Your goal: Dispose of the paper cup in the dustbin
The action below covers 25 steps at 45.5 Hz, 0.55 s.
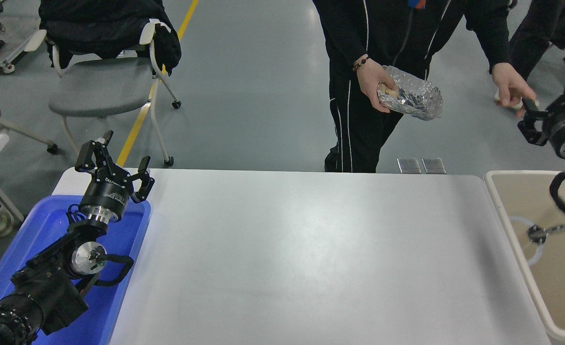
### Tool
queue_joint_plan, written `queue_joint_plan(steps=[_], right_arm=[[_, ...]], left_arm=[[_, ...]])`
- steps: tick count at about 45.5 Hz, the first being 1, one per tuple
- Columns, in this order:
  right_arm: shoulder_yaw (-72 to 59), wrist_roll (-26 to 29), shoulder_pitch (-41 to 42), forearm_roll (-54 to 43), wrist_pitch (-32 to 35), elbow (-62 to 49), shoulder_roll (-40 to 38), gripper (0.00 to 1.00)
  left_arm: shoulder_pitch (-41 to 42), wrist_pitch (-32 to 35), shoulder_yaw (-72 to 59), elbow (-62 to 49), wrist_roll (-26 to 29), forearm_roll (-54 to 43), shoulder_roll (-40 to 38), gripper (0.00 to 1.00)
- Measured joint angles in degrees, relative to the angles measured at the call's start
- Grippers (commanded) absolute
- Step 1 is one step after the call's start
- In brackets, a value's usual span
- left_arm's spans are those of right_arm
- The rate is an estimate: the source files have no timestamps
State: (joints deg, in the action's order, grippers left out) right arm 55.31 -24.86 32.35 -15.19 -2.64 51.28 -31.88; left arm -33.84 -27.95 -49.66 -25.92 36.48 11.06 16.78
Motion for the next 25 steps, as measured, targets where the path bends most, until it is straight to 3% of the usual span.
queue_joint_plan(steps=[11, 25], right_arm=[[2.99, -4.55, -5.43, -1.48, 0.73, -0.05, 5.94, 0.99], [2.43, -6.03, -7.08, -1.9, 1.01, -2.1, 8.14, 0.99]], left_arm=[[0.0, 0.0, 0.0, 0.0, 0.0, 0.02, 0.01, 1.0], [0.0, 0.0, 0.0, 0.0, 0.0, 0.01, -0.02, 1.0]])
